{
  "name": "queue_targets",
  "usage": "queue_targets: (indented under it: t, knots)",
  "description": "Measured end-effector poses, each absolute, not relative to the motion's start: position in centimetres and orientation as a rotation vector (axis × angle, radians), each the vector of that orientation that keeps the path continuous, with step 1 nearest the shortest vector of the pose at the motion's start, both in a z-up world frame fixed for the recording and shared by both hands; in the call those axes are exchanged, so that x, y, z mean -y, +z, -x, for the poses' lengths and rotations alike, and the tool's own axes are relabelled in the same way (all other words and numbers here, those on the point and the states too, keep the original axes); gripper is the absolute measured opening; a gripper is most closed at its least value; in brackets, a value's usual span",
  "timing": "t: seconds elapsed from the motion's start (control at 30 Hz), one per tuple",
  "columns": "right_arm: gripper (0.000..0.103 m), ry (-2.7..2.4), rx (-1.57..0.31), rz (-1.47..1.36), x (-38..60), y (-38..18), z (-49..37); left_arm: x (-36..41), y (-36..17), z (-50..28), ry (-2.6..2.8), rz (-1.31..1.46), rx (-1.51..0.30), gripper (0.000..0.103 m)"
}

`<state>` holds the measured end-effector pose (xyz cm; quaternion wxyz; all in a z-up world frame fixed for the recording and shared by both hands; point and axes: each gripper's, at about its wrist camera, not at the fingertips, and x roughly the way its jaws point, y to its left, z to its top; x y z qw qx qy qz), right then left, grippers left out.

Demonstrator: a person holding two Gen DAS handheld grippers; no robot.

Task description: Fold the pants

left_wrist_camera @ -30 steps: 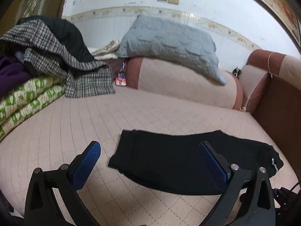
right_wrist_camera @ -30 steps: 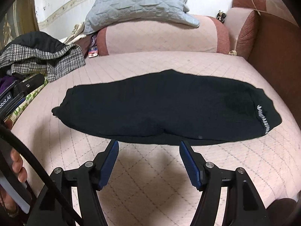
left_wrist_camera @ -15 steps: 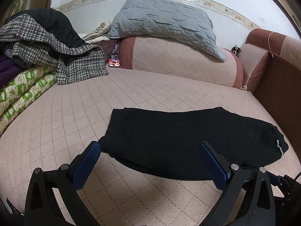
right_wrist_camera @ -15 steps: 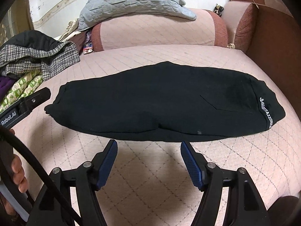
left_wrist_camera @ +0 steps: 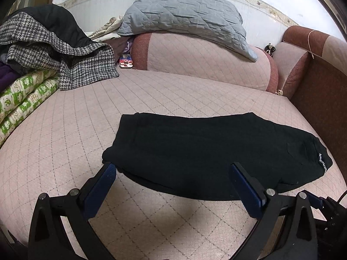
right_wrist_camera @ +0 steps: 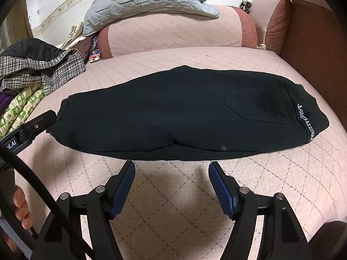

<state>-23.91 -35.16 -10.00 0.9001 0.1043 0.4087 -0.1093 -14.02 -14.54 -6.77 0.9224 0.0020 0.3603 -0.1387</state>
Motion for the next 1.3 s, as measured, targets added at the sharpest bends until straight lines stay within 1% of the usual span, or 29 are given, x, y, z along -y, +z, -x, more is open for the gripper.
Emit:
queue_targets:
  t: [0.7,0.9,1.07,1.1,1.3]
  knots:
    - [0.076,-0.248,-0.836,-0.219,35.4,-10.0,24.2,14.1,-7.9,13.4,-0.289,0.008,-0.791,0.103]
    - [0.076,-0.243,-0.83,-0.216,35.4,-9.6,24.1,13.9,-9.2,12.9,-0.274,0.013,-0.85,0.103]
    - [0.076,-0.205,-0.815,-0.182,35.0,-7.9,22.8,12.9,-11.7,12.0,-0.27,0.063,-0.99,0.103]
    - [0.076,-0.198,-0.812,-0.176,34.9,-7.5,22.5,12.8,-11.9,12.1,-0.281,0.06,-0.985,0.103]
    - [0.076,-0.15,-0.801,-0.168,33.9,-5.1,20.0,14.4,-12.7,13.7,-0.295,-0.144,-0.973,0.103]
